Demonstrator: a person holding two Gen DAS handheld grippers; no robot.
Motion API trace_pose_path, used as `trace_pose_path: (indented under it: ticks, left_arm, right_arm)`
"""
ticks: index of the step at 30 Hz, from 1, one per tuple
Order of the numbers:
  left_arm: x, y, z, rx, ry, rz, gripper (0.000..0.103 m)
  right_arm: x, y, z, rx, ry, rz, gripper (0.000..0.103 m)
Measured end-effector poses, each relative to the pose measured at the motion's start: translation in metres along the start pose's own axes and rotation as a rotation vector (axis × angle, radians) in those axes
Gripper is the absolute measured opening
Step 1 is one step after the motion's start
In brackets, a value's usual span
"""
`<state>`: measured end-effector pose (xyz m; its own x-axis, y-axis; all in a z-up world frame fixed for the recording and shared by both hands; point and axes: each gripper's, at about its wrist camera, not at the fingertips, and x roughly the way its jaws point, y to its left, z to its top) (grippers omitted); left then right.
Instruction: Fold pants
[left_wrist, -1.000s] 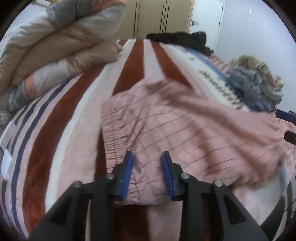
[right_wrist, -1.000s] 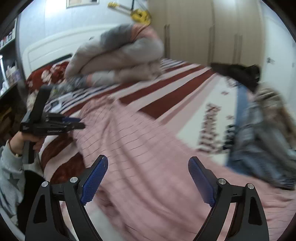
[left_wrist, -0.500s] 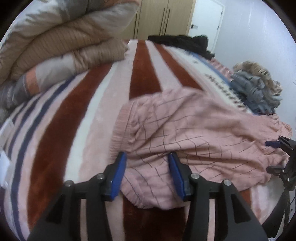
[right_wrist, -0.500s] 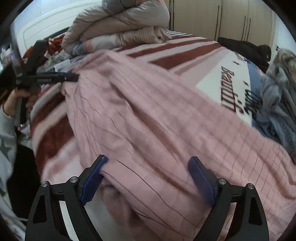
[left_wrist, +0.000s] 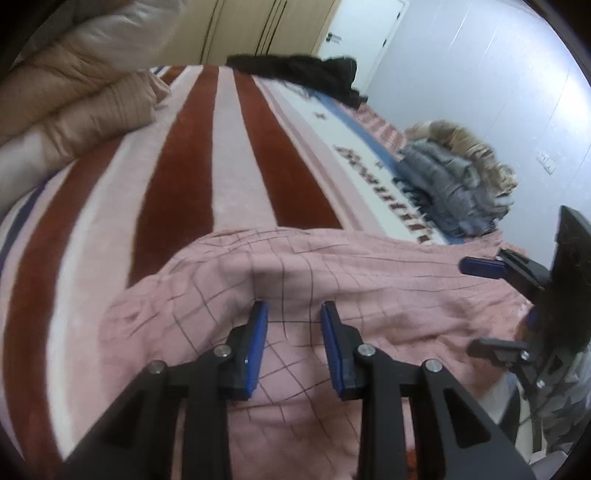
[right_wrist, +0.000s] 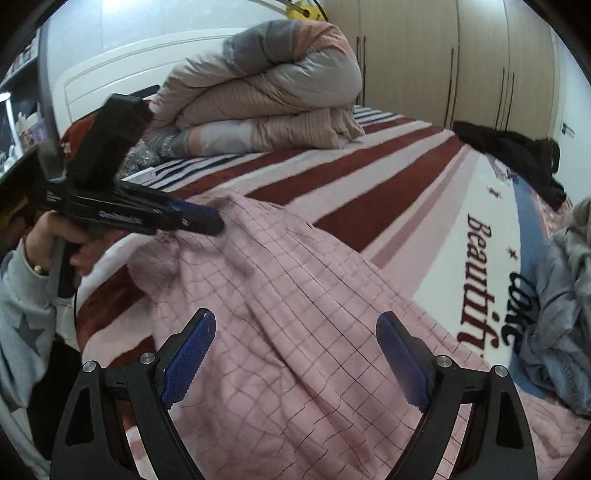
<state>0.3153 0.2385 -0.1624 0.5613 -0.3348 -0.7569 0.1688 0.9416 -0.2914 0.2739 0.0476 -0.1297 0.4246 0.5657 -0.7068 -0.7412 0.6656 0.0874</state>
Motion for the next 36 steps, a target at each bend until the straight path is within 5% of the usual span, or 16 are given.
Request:
trace_pose_path:
  ticks: [8,13,14,17,22,27,29,36]
  left_arm:
    - [0.036,0.009,0.021,0.046,0.0,0.151,0.026]
    - [0.033,0.012,0.028,0.064,-0.003,0.175,0.026]
    - [0.027,0.011,0.028,0.07,-0.015,0.178,0.03]
    - [0.012,0.002,0.029,0.103,-0.065,0.153,0.067]
    - [-0.005,-0.006,0.027,0.126,-0.088,0.187,0.069]
    - [-0.015,-0.007,0.025,0.12,-0.098,0.189,0.069]
    - [-0.017,-0.007,0.022,0.122,-0.102,0.19,0.069]
    - [-0.015,-0.007,0.018,0.131,-0.098,0.208,0.069]
  right_arm:
    - [0.029,-0.042,-0.007,0.103,0.06,-0.002,0.086]
    - [0.036,-0.069,0.004,0.133,0.083,0.045,0.084]
    - [0.042,-0.074,0.008,0.131,0.124,0.085,0.076]
    - [0.055,-0.081,0.018,0.099,0.174,0.144,0.055]
    - [0.07,-0.087,0.039,0.086,0.15,0.196,0.054]
    - [0.089,-0.071,0.048,0.038,0.214,0.321,0.02]
    - [0.09,-0.065,0.05,0.019,0.217,0.308,0.006]
    - [0.062,-0.049,0.052,-0.034,0.114,0.212,0.001]
